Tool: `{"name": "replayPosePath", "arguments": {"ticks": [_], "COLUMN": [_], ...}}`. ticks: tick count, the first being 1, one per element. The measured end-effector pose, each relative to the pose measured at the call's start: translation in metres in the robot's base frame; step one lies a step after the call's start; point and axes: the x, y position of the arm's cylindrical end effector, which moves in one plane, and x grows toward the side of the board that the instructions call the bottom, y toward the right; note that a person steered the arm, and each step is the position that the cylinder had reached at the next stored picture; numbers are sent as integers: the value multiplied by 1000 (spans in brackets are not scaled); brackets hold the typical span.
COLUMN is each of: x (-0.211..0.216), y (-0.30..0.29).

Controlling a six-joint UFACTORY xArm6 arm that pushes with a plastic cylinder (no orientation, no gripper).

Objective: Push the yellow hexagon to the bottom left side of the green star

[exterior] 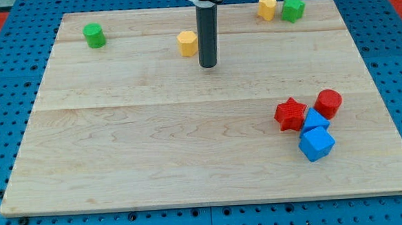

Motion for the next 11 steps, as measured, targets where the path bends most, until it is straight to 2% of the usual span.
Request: {"name": "replayPosePath", "arguments": {"ticks": [3,4,5,6,7,8,9,10,11], "x": [6,-38,-58,-33,0,-2,-47,-41,-64], "y": [-15,-94,-20,70,59,122,131,137,170]}}
